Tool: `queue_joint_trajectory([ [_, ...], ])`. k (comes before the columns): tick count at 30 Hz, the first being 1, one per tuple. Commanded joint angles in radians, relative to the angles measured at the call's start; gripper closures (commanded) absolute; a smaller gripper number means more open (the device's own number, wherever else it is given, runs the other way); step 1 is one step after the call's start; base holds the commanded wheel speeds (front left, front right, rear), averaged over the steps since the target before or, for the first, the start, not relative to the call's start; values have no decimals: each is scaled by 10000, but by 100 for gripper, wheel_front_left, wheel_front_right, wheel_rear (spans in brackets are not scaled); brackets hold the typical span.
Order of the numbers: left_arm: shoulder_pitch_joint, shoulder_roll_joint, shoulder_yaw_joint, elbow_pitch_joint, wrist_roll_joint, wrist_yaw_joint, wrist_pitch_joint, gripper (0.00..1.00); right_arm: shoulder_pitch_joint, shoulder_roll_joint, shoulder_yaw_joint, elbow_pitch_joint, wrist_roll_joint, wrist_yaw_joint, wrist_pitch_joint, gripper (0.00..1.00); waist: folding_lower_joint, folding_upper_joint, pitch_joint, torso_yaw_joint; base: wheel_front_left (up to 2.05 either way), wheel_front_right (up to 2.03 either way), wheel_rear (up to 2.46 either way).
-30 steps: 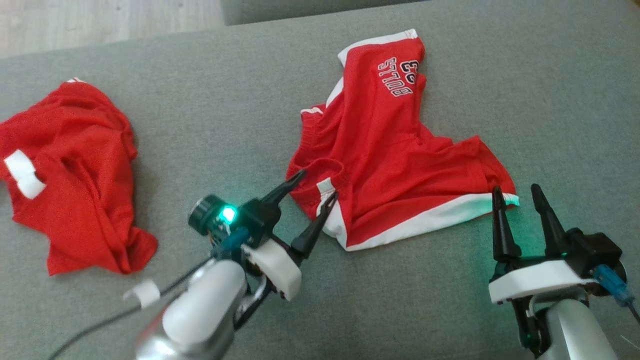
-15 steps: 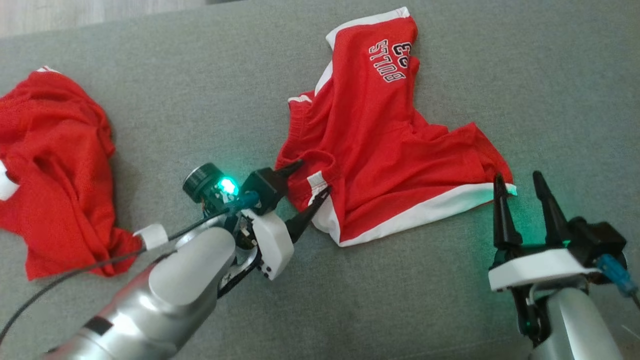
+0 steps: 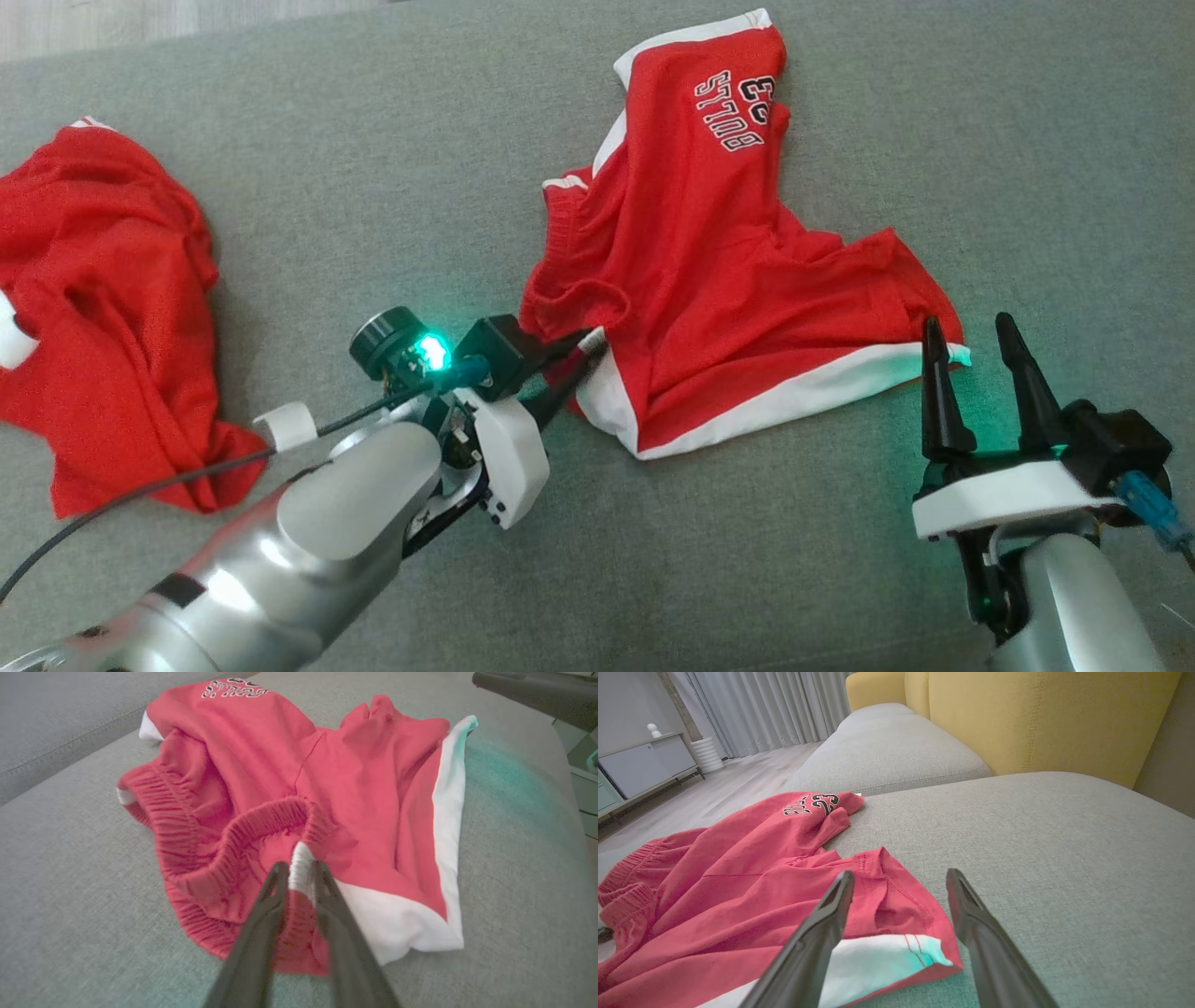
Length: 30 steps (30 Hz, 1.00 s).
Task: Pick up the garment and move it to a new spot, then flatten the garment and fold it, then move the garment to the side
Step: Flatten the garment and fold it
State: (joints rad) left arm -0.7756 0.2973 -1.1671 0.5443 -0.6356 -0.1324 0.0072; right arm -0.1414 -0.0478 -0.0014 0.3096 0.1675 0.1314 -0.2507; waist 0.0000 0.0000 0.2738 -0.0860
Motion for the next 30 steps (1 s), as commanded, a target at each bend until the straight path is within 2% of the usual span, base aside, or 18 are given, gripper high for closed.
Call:
queue_joint_trajectory([
  [1,-560,194,183,-162,-79,18,-198,100,-256,-25,213,-225,12,-7,-110,0,0,0,-23,28,0,0,0],
  [8,-607,241,171,-71,-245,54,-705,100,-225,-24,231,-3,-138,-7,-110,0,0,0,-116,131,0,0,0],
  [18,255,385,663,-294,-626,866,-1683,100,111,-182,69,798,-839,-7,-109,0,0,0,-432,560,0,0,0],
  [30,793,345,860,-431,-814,1319,-2186,100,79,-465,-441,1118,-912,-7,496,0,0,0,-739,858,0,0,0],
])
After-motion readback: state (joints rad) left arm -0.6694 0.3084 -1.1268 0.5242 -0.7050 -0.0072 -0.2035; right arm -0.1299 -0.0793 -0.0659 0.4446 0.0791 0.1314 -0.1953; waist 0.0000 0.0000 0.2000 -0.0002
